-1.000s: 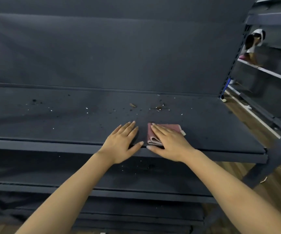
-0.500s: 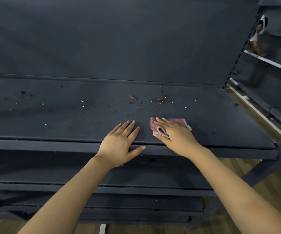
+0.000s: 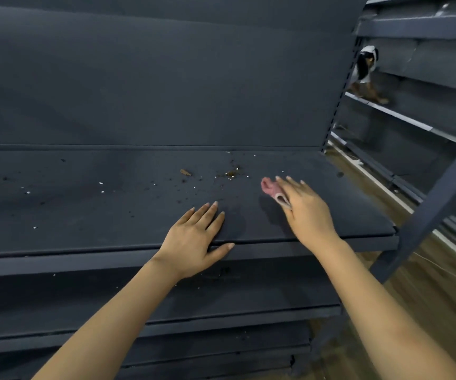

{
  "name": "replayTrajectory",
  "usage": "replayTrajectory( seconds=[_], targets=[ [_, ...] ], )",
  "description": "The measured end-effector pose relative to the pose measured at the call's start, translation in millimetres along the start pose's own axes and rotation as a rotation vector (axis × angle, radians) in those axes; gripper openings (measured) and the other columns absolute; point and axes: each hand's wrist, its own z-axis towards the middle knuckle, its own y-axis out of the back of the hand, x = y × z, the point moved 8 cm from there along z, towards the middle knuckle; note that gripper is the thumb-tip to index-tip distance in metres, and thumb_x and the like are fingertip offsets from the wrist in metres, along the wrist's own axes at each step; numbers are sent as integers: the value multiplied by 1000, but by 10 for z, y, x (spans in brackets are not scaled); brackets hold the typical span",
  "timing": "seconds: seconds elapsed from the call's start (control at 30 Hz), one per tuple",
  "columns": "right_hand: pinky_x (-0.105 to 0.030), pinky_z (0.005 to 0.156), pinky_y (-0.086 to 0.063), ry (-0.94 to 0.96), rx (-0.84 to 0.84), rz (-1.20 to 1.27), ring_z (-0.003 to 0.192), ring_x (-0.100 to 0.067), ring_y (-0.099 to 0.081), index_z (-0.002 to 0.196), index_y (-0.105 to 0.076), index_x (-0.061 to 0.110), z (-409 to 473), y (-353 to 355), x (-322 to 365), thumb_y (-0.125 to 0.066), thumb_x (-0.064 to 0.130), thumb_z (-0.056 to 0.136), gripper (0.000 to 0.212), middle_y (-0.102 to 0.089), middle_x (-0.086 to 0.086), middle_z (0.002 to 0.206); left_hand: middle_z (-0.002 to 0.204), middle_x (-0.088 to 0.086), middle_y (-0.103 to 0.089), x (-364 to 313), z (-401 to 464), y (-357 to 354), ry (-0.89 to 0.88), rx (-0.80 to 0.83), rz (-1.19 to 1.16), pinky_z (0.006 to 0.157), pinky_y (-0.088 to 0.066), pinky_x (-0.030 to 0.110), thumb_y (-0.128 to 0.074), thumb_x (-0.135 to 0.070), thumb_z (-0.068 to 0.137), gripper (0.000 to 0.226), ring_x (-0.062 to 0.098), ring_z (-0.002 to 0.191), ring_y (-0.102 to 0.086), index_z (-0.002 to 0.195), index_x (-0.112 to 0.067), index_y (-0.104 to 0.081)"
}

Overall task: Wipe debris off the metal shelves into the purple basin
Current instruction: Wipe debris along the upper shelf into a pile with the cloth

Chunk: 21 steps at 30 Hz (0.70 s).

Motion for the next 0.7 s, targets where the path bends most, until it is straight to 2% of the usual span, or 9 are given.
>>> replayTrajectory(
  seconds=[0.07, 0.13, 0.2, 0.27, 0.37, 0.47, 0.53, 0.7],
  targets=[
    [-40, 108, -30, -76, 9, -71, 122, -34, -53, 126, -56, 0, -32, 80, -348, -62, 6, 89, 39, -58, -16, 129, 129, 14, -60, -89, 59, -61, -21, 21, -13, 99, -41, 40, -9, -60, 98, 80, 27, 119, -59, 122, -7, -65],
    [-41, 110, -31, -198, 95, -56, 130, -32, -45, 132, -52, 7, -141, 26, -630, -47, 21, 98, 37, -53, -14, 136, 135, 13, -56, -115, 69, -101, -12, 37, -32, 105, -31, 38, -3, -62, 96, 85, 26, 125, -53, 128, -7, -60],
    [-36, 107, -31, -311, 193, -24, 132, -27, -43, 135, -51, 16, -280, -147, -799, -36, 34, 100, 41, -54, -7, 136, 142, 12, -47, -108, 73, -134, -10, 76, -64, 109, -20, 36, 3, -65, 93, 91, 25, 133, -44, 135, -8, -53],
    [-31, 104, -33, -367, 183, -36, 126, -23, -49, 129, -56, 15, -322, -249, -815, -35, 39, 100, 43, -59, -6, 130, 135, 12, -56, -118, 74, -117, -17, 41, -13, 105, -28, 35, -2, -62, 96, 86, 25, 126, -53, 127, -7, -61],
    [-32, 90, -42, -367, 165, 31, 107, -25, -58, 118, -61, 19, -203, -279, -521, -31, 38, 101, 40, -64, -6, 115, 123, 12, -64, -118, 87, -133, -20, 39, 24, 98, -36, 36, -8, -57, 99, 80, 25, 114, -62, 117, -7, -68],
    [-32, 86, -43, -218, 200, 72, 106, -24, -57, 117, -59, 16, -49, -425, 64, -31, 32, 102, 36, -63, -7, 113, 122, 13, -65, -132, 90, -128, -24, 43, 13, 97, -39, 38, -8, -56, 99, 80, 26, 113, -62, 116, -6, -68],
    [-33, 87, -46, -157, 222, 153, 106, -21, -58, 118, -59, 18, 29, -592, 388, -30, 36, 102, 37, -63, -3, 115, 121, 14, -65, -130, 86, -124, -16, 43, 12, 95, -44, 40, -8, -56, 99, 80, 27, 112, -63, 116, -6, -68],
    [-30, 82, -45, -288, 298, 349, 102, -22, -61, 124, -55, 19, 120, -817, 555, -31, 45, 100, 42, -65, -4, 111, 124, 15, -63, -120, 81, -125, 1, 51, -15, 97, -41, 41, -9, -57, 99, 80, 28, 114, -61, 122, -4, -64]
  ],
)
